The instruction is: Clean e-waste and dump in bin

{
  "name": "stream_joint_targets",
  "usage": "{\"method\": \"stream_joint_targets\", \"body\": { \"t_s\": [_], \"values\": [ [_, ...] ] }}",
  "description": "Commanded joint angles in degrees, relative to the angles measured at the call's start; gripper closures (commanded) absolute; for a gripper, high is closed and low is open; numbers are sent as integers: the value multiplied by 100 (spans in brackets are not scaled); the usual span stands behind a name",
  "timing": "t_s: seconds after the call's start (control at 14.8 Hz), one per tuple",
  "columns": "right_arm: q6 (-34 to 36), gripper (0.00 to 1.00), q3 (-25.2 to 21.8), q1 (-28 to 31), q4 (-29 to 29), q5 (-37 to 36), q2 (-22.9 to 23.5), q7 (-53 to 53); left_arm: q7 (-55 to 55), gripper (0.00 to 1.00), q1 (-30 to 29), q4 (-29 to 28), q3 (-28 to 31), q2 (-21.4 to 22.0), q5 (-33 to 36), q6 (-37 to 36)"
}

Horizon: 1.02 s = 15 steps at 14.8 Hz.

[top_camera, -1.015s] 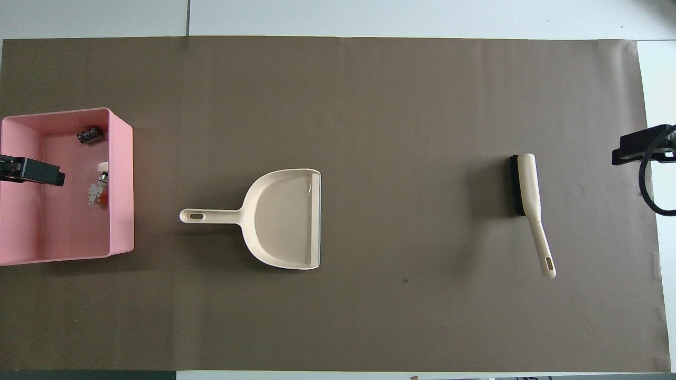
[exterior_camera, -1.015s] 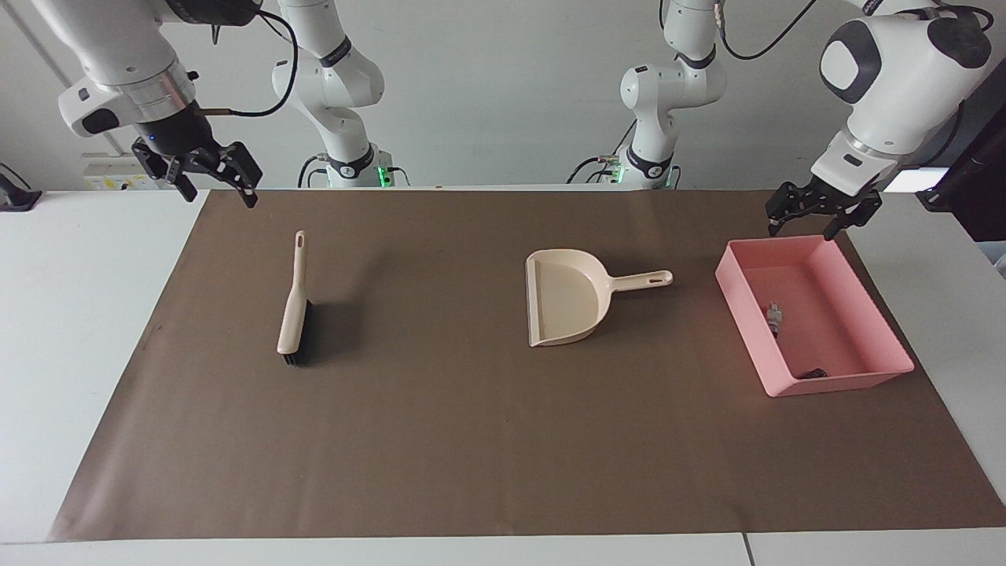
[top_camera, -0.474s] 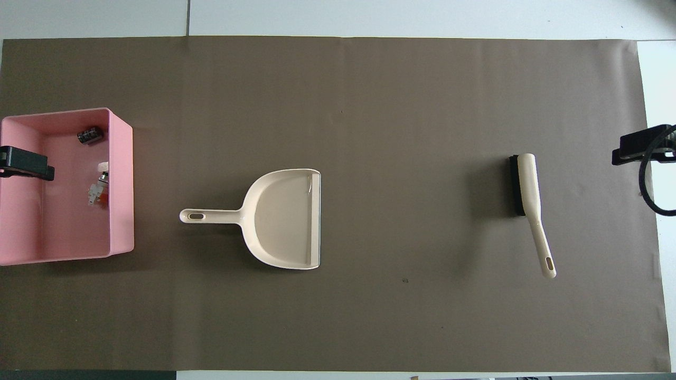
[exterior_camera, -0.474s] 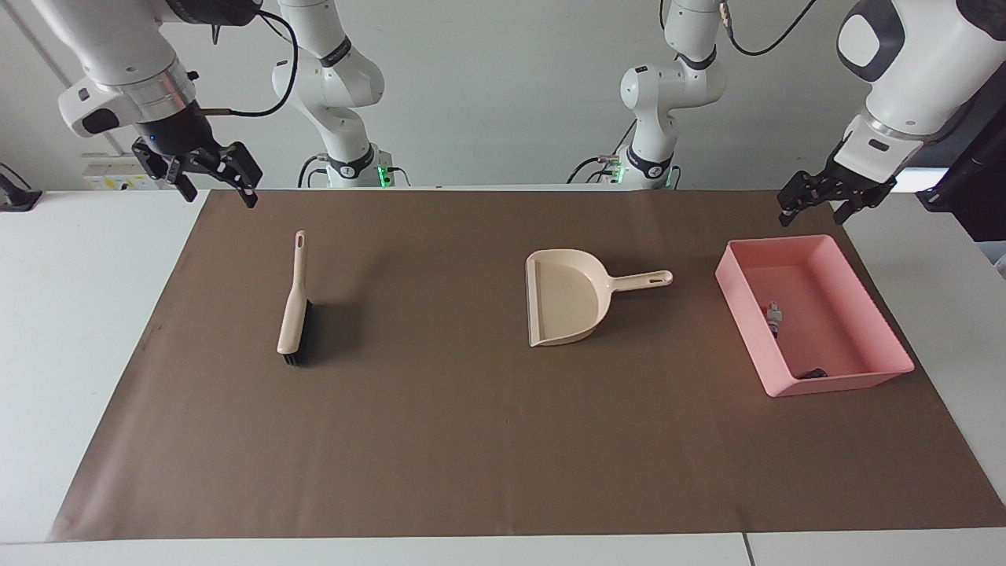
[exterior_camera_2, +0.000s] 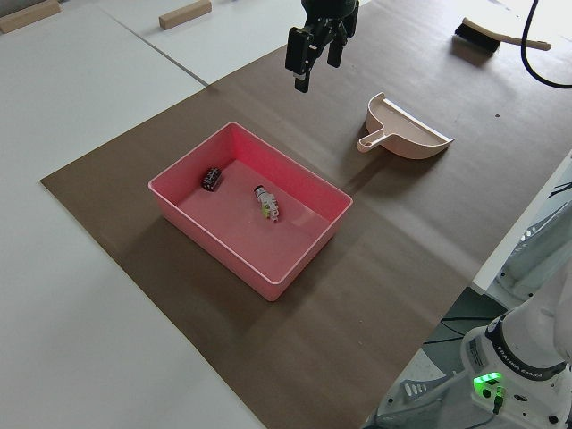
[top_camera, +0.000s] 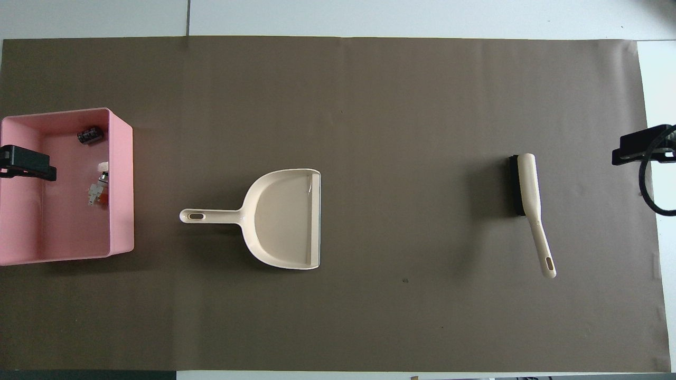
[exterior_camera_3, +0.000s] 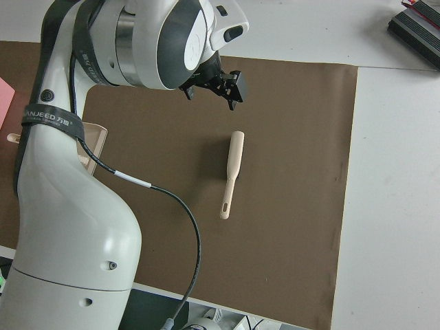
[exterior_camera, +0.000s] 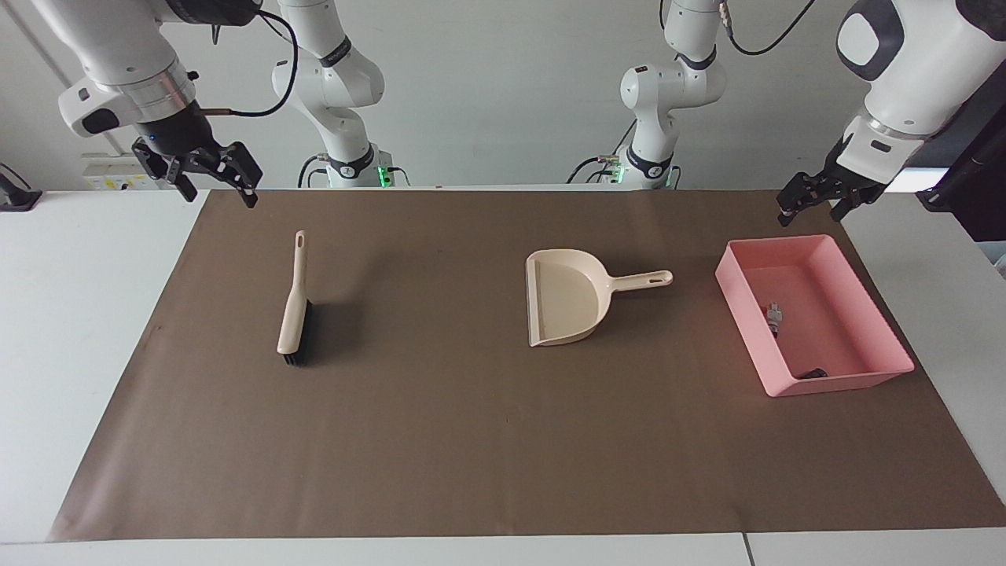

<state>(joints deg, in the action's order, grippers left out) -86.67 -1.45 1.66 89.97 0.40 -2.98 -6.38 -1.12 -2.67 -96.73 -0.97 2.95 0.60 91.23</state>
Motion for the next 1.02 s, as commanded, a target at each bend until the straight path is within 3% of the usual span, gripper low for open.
{"method": "stream_joint_targets", "body": {
  "t_s": [0.0, 0.95],
  "values": [
    [1, 0, 4, 19, 39, 92, -18, -39, 51, 2, -49, -74, -26, 48, -16, 61],
    [1, 0, 4, 19, 39, 92, -18, -39, 42, 2, -41, -645, -26, 285, -16, 474]
  ]
}}
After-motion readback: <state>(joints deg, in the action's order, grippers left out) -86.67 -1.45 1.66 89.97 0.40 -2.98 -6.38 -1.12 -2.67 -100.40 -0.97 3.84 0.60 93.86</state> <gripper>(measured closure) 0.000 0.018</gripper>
